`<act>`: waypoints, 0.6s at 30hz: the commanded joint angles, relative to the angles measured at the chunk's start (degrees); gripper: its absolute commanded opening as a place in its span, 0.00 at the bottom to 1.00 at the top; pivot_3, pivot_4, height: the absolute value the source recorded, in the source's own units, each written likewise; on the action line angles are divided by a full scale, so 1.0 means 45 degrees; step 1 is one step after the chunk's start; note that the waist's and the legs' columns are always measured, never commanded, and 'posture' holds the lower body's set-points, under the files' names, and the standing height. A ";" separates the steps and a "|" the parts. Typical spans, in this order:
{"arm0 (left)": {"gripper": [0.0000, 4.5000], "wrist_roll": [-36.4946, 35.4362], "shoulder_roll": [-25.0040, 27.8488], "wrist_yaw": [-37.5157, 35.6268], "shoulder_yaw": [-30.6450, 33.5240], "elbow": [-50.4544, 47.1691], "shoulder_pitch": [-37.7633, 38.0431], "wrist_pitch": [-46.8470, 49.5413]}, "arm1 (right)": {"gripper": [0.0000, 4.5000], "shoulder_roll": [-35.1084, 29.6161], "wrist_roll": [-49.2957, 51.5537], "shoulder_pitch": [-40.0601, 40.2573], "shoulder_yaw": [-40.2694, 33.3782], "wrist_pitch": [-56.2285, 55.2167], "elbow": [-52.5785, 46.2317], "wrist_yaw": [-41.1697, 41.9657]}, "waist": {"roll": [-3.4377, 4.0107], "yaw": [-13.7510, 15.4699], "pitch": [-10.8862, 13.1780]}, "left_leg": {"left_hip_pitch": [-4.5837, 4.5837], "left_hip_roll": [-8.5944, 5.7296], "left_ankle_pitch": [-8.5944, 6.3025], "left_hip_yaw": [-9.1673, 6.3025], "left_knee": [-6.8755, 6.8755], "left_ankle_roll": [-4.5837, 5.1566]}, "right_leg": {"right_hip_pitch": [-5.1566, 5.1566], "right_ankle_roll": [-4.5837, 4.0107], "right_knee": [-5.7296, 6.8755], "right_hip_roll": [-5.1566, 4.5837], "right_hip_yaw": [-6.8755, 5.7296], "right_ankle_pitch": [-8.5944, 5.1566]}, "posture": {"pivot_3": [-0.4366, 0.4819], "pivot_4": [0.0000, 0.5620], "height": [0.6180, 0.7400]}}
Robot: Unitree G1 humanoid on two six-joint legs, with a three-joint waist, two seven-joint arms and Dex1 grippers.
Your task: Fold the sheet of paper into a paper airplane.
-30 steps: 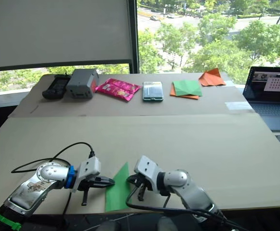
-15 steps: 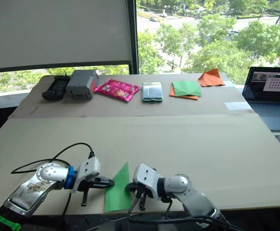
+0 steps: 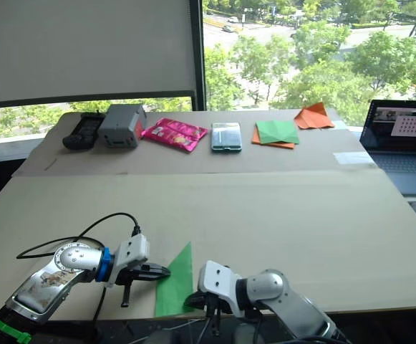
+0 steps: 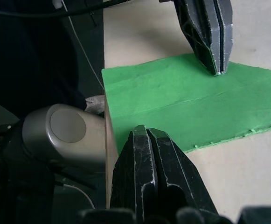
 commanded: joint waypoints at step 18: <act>0.01 0.0441 -0.0147 0.0278 -0.0075 0.0946 -0.0362 0.0276 | 0.00 -0.0708 0.2984 0.1071 -0.3480 0.1685 -0.2651 -0.0410 | -0.0019 0.0080 0.0054 | -0.0022 -0.0002 -0.0002 0.0000 0.0012 -0.0004 | -0.0005 0.0001 -0.0022 -0.0006 -0.0003 0.0000 | 0.48 0.27 1.00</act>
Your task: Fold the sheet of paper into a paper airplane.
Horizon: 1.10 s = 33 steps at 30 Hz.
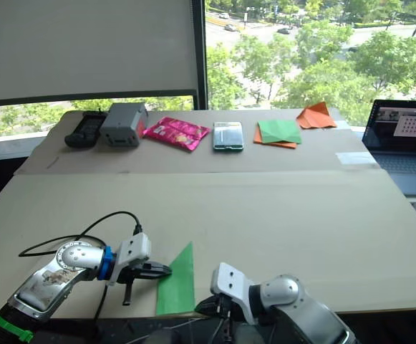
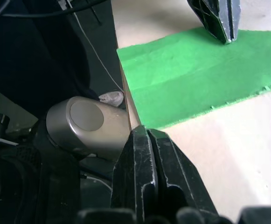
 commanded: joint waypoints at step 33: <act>0.71 0.0870 -0.1402 -0.6573 -0.1881 0.7367 -0.6142 -1.3885 | 0.00 0.0818 0.1381 0.0972 -0.2825 0.0869 -0.1960 -0.3629 | 0.0005 0.0181 0.0196 | -0.0159 0.0000 0.0124 0.0006 0.0054 0.0204 | 0.0039 0.0054 -0.0029 0.0025 0.0010 0.0082 | 0.48 0.27 1.00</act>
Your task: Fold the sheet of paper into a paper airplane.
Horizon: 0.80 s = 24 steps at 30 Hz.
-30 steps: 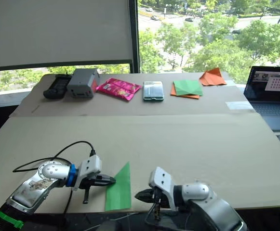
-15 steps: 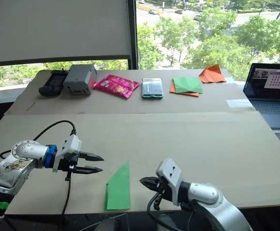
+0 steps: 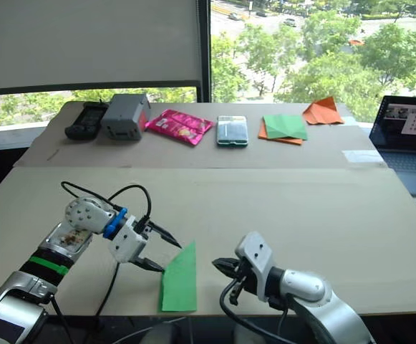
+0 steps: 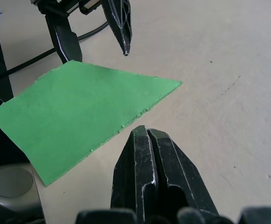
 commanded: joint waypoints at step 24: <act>0.00 0.0947 0.0829 0.4001 0.1061 -0.1270 0.0735 0.3981 | 0.00 0.0520 -0.0604 -0.0842 -0.1128 -0.0702 0.0472 -0.1425 | 0.0014 -0.0179 -0.0006 | -0.0017 -0.0001 0.0009 -0.0008 0.0104 0.0015 | 0.0010 0.0007 0.0109 0.0005 -0.0007 0.0001 | 0.48 0.27 1.00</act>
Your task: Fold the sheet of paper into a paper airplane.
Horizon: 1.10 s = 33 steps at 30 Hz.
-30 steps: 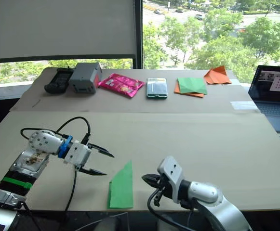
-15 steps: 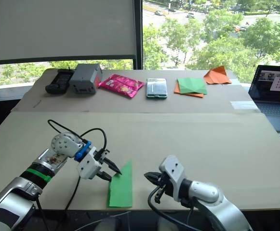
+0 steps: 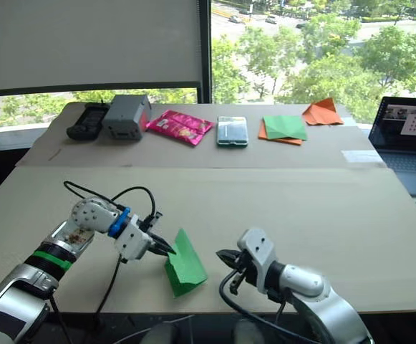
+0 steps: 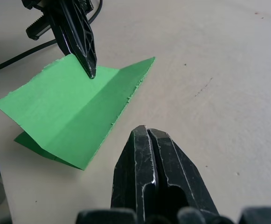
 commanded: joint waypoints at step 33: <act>0.70 -0.3680 0.1818 0.3534 0.5136 -0.8929 0.5075 1.3615 | 0.99 0.0187 -0.0740 -0.2358 0.1674 -0.2422 0.0889 0.2853 | 0.0000 -0.0208 0.0014 | 0.0070 0.0006 -0.0003 -0.0005 -0.0034 -0.0003 | -0.0023 -0.0008 -0.0009 -0.0001 -0.0004 -0.0006 | 0.48 0.27 1.00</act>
